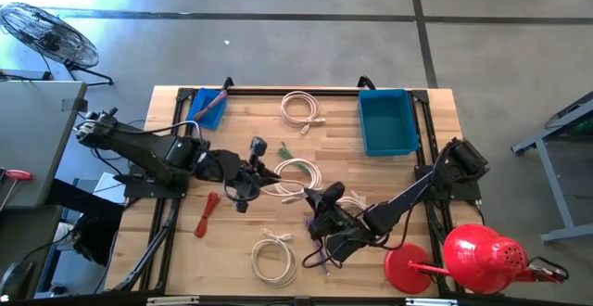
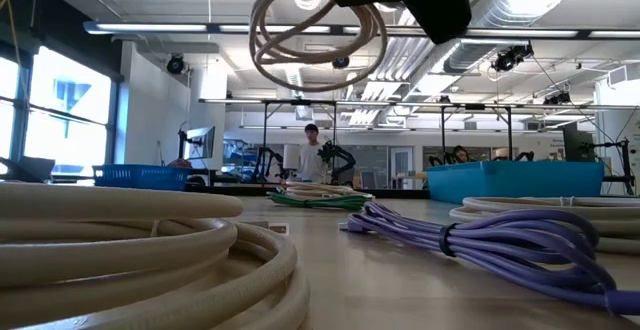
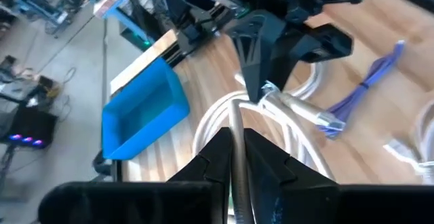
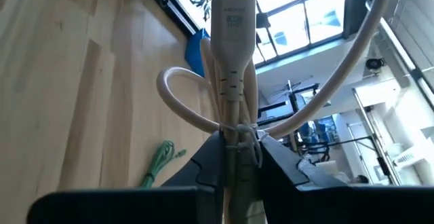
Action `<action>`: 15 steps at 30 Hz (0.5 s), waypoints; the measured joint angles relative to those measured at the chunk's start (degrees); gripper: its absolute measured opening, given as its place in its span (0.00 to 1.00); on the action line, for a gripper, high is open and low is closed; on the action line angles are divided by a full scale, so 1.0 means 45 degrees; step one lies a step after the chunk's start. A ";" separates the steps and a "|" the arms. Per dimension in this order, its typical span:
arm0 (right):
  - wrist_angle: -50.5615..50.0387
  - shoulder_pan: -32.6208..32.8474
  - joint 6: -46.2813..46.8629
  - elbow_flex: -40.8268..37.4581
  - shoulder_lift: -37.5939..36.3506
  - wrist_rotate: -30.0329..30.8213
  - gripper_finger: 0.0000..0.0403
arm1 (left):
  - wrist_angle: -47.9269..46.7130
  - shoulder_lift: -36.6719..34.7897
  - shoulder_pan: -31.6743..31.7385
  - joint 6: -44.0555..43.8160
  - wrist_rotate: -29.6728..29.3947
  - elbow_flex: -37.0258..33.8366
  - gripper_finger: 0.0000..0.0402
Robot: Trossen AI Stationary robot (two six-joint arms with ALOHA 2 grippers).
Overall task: Pick & Place USB Port
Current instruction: Put the brown HDMI cable into the right blue bin
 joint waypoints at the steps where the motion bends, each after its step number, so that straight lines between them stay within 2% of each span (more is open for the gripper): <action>1: -0.0109 0.0000 -0.0003 -0.0010 0.0000 -0.0026 0.13 | -0.0046 0.0022 0.0000 0.0006 -0.0027 0.0000 0.08; 11: -0.1364 -0.0024 0.1376 -0.0010 0.0005 -0.0198 0.13 | 0.0271 0.0155 0.0000 0.0048 -0.0593 -0.0005 0.28; 15: -0.1731 -0.0010 0.1727 -0.0006 0.0000 0.0273 0.13 | 0.0246 0.0167 0.0005 -0.0005 -0.0632 -0.0005 0.36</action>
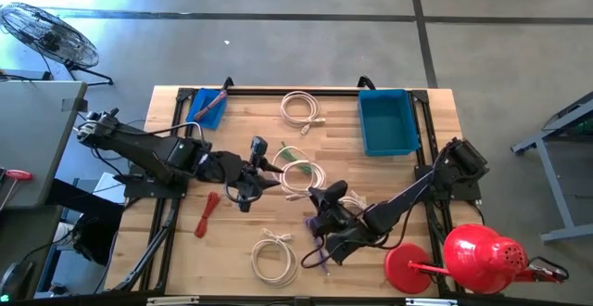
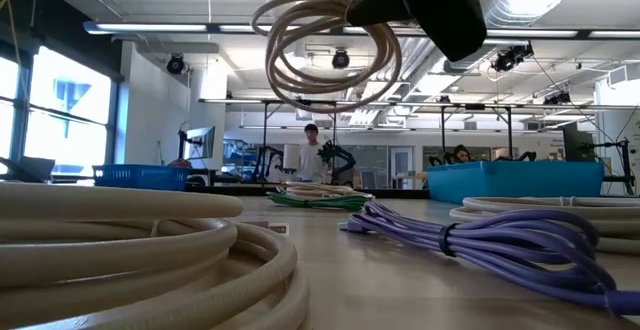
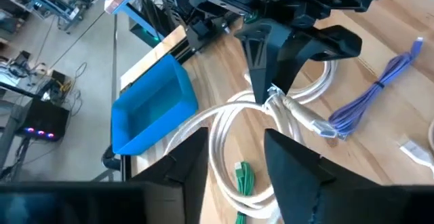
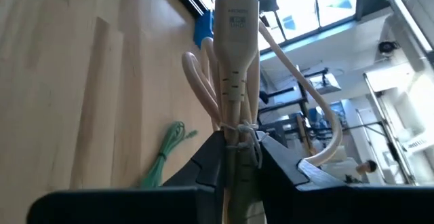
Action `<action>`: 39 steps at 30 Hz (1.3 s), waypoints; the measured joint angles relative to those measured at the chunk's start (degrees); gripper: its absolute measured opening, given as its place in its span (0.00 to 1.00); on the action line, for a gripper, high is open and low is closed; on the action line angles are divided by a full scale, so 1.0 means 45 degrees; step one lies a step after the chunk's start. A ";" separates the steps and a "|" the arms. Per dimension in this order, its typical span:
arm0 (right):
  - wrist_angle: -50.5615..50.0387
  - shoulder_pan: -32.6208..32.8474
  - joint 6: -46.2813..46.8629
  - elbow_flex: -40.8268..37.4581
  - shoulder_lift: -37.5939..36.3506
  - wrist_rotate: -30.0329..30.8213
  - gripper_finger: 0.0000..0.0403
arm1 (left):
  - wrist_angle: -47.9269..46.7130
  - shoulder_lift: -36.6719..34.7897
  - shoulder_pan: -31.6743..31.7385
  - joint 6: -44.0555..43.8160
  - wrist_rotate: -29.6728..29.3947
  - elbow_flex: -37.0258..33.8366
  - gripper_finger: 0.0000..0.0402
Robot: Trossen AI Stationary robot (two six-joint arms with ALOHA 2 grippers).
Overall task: Pick & Place USB Port
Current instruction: Put the brown HDMI cable into the right blue bin
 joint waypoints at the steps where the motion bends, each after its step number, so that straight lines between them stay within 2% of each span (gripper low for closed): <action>1: -0.0032 0.0000 0.0067 -0.0003 0.0000 0.0217 0.13 | -0.0014 -0.0005 0.0000 -0.0002 0.0041 0.0000 0.37; 7: -0.0101 0.0014 0.1011 0.0002 -0.0733 0.1639 0.13 | -0.0898 0.0000 0.0005 -0.0414 0.0802 -0.0005 0.41; 13: -0.0867 0.0011 0.2520 0.0006 -0.2584 0.1428 0.13 | -0.2645 0.0054 0.0005 -0.1450 0.1315 -0.0015 0.41; 17: -0.2243 -0.0397 0.4528 0.0006 -0.4373 -0.0382 0.13 | -0.3459 0.0170 0.0005 -0.2080 0.1319 -0.0019 0.41; 22: -0.4569 -0.1615 0.7813 0.0016 -0.6759 -0.4392 0.13 | -0.3812 0.0511 -0.0033 -0.2351 0.1318 -0.0024 0.41; 25: -0.5902 -0.2485 0.8955 0.0016 -0.7836 -0.6130 0.13 | -0.3886 0.0696 -0.0259 -0.2346 0.1229 -0.0038 0.41; 29: -0.7445 -0.3517 0.9998 -0.0010 -0.8882 -0.6925 0.13 | -0.3883 0.0974 -0.0544 -0.2331 0.1254 -0.0045 0.41; 31: -0.7477 -0.3912 1.0122 -0.0338 -0.9464 -0.7076 0.13 | -0.3740 0.1127 -0.0597 -0.2331 0.1242 -0.0010 0.41; 35: -0.7549 -0.4755 1.0570 -0.1397 -1.0705 -0.7856 0.13 | -0.3887 0.1184 -0.0750 -0.2307 0.1217 -0.0055 0.41; 39: -0.7702 -0.5508 1.1725 -0.3102 -1.2294 -0.7709 0.13 | -0.3871 0.1229 -0.0743 -0.2307 0.1192 -0.0019 0.41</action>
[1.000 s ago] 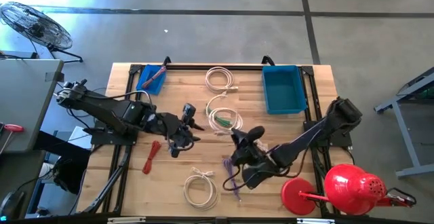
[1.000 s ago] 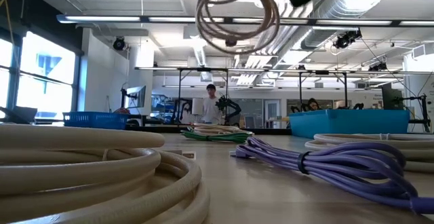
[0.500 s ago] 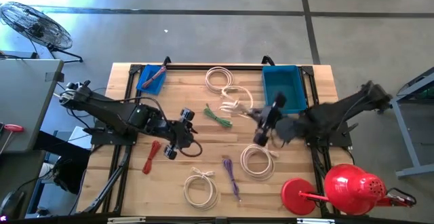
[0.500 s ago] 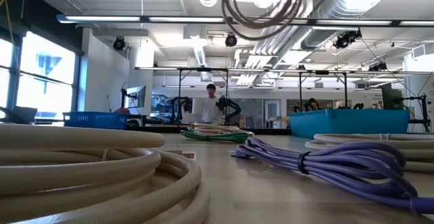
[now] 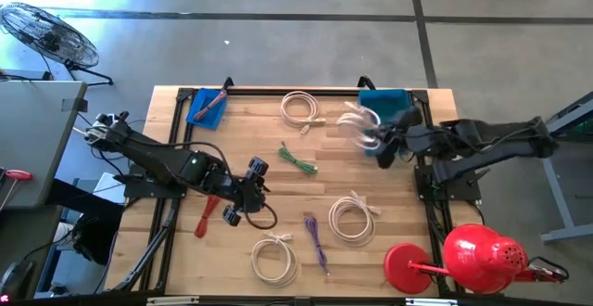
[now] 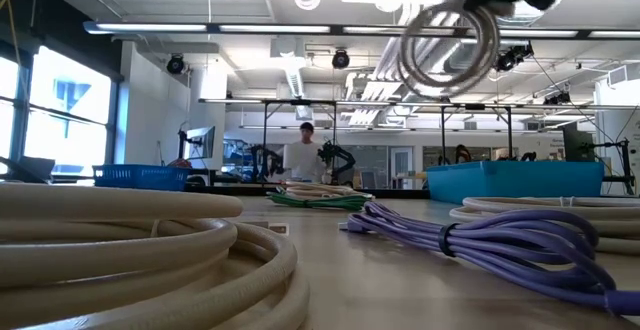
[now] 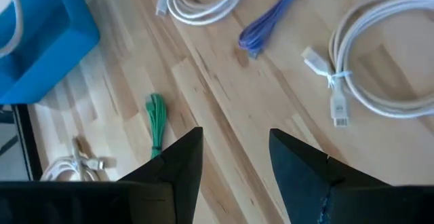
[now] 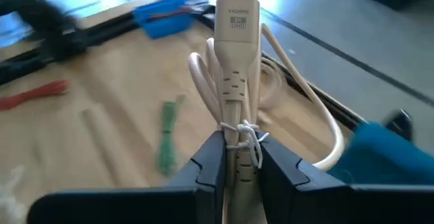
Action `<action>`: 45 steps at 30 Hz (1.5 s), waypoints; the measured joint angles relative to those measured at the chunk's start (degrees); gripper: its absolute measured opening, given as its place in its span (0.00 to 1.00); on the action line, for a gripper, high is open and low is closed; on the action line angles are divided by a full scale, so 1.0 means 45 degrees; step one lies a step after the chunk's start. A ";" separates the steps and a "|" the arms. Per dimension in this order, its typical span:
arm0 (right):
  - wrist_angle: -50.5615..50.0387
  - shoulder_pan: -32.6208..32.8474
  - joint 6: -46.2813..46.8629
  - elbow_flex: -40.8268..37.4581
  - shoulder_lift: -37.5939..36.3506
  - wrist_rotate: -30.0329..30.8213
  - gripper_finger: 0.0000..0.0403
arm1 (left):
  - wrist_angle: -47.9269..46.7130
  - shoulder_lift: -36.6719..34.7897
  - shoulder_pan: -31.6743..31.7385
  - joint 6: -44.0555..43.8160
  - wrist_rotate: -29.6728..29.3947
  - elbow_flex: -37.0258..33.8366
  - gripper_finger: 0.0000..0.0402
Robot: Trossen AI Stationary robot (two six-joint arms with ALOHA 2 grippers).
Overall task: Pick & Place USB Port
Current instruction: Put the brown HDMI cable into the right blue bin
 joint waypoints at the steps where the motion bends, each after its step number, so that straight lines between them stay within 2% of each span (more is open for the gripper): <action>1: -0.0015 -0.0167 0.0295 -0.0475 -0.0401 0.0043 0.13 | 0.0018 0.0000 0.0005 0.0000 -0.0008 0.0000 0.41; 5: 0.0099 -0.0838 0.1097 -0.2336 -0.2009 -0.0014 0.13 | 0.0015 0.0000 0.0005 0.0000 -0.0041 0.0000 0.41; 11: 0.1293 -0.1900 0.1033 -0.4487 -0.4230 -0.0198 0.13 | 0.0056 0.0000 0.0005 0.0003 -0.0640 -0.0001 0.41; 18: 0.4563 -0.3202 0.0407 -0.6613 -0.6793 -0.1774 0.13 | 0.0126 0.0000 0.0007 0.0005 -0.0717 -0.0001 0.41; 23: 0.5052 -0.4178 0.0831 -0.7716 -0.7993 -0.2464 0.13 | 0.0126 0.0000 0.0010 0.0005 -0.0712 0.0000 0.41; 37: 0.4959 -0.7565 0.1739 -0.8786 -0.8324 -0.4593 0.13 | 0.0119 0.0000 0.0006 0.0004 -0.0706 -0.0005 0.41; 45: 0.5583 -1.0137 0.1066 -0.8788 -0.8319 -0.6853 0.13 | 0.0121 0.0000 0.0005 0.0005 -0.0702 -0.0005 0.41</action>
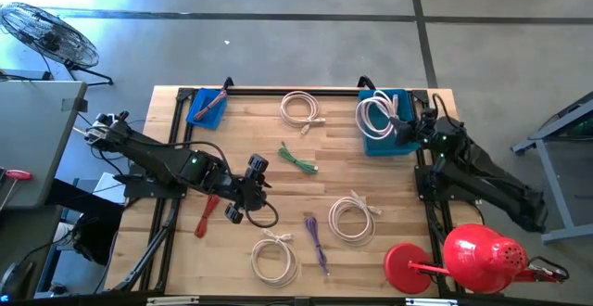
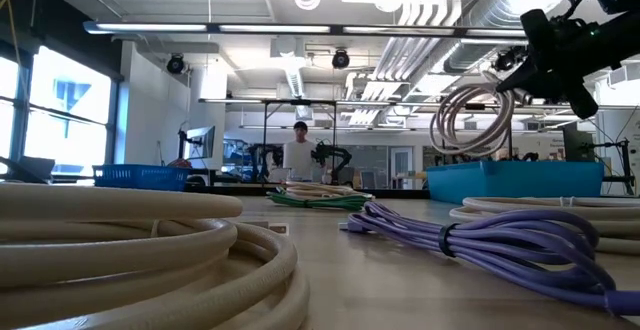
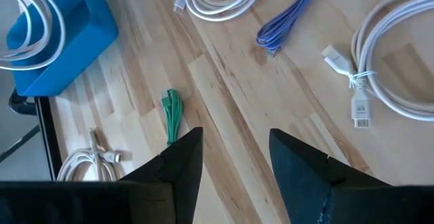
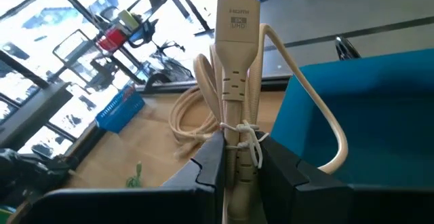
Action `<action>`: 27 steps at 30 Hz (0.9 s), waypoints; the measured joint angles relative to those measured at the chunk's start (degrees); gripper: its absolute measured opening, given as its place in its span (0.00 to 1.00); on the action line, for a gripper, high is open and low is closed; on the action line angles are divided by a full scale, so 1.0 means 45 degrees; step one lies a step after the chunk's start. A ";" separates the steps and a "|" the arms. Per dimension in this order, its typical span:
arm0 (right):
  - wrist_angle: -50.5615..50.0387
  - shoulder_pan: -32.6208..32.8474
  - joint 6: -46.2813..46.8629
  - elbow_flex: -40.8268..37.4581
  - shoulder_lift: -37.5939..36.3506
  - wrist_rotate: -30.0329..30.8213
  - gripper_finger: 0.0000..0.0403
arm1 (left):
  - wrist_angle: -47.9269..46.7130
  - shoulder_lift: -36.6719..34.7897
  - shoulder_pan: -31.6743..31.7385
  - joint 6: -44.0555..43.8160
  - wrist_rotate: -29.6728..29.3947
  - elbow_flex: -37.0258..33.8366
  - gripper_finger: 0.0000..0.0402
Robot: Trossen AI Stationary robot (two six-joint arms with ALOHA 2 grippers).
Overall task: Pick & Place USB Port
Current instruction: Put the brown HDMI cable into the right blue bin
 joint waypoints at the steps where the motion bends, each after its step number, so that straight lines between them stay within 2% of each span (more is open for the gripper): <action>1: 0.0128 -0.0357 -0.0008 0.0000 0.0000 -0.0369 0.13 | 0.0000 0.0000 0.0001 -0.0004 0.0000 0.0000 0.41; 9: 0.1303 -0.3451 -0.0047 0.0002 0.0233 -0.3723 0.13 | 0.0005 0.0000 0.0000 -0.0002 -0.0085 0.0000 0.41; 17: 0.1689 -0.6270 -0.0566 0.0002 0.2021 -0.6355 0.13 | 0.0005 -0.0005 0.0000 -0.0005 -0.0468 0.0000 0.41; 21: 0.2549 -0.6774 -0.0572 0.0002 0.2989 -0.7641 0.13 | 0.0005 -0.0005 0.0003 -0.0005 -0.0499 -0.0003 0.41; 27: 0.3697 -0.6775 -0.0192 -0.0290 0.4129 -0.8535 0.13 | 0.0010 -0.0005 0.0005 0.0000 -0.1058 -0.0005 0.41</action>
